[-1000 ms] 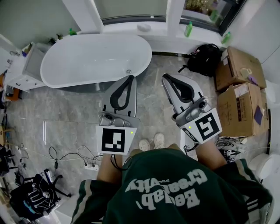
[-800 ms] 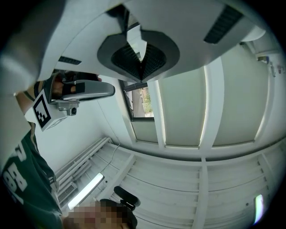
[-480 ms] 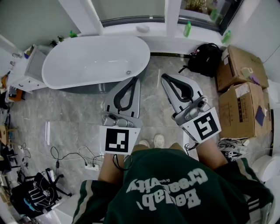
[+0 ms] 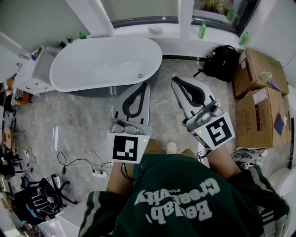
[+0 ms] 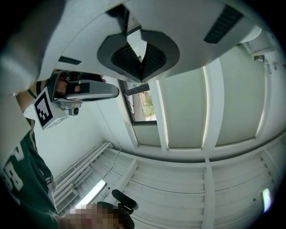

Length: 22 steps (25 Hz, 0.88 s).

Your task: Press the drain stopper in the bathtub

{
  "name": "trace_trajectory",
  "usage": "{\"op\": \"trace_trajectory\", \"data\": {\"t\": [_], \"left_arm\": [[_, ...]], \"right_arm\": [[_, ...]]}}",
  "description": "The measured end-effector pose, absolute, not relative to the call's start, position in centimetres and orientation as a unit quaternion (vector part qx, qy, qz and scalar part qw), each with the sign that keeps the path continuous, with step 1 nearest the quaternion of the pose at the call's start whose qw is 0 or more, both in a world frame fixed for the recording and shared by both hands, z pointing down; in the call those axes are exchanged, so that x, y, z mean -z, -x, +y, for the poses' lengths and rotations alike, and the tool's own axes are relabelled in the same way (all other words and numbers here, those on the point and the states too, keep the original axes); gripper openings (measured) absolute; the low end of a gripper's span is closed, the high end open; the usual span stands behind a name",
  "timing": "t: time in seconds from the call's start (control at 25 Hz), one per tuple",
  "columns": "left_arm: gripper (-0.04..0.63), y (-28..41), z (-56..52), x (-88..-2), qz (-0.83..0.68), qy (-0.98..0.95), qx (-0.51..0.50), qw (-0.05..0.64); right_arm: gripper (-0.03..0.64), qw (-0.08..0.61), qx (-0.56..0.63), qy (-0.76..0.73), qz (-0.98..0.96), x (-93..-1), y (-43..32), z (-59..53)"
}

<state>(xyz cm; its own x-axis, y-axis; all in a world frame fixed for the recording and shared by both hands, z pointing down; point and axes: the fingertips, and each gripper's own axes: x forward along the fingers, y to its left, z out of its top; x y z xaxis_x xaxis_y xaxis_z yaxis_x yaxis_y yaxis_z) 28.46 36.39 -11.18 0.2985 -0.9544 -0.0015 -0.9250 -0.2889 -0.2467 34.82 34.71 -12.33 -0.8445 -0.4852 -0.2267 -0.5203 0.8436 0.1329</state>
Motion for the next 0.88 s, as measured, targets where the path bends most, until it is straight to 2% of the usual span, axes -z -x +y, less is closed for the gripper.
{"op": "trace_trajectory", "data": {"t": [0.88], "left_arm": [[0.006, -25.5, 31.1, 10.5, 0.591, 0.797, 0.066, 0.102]], "right_arm": [[0.014, 0.085, -0.108, 0.246, 0.959, 11.6, -31.5, 30.8]]}}
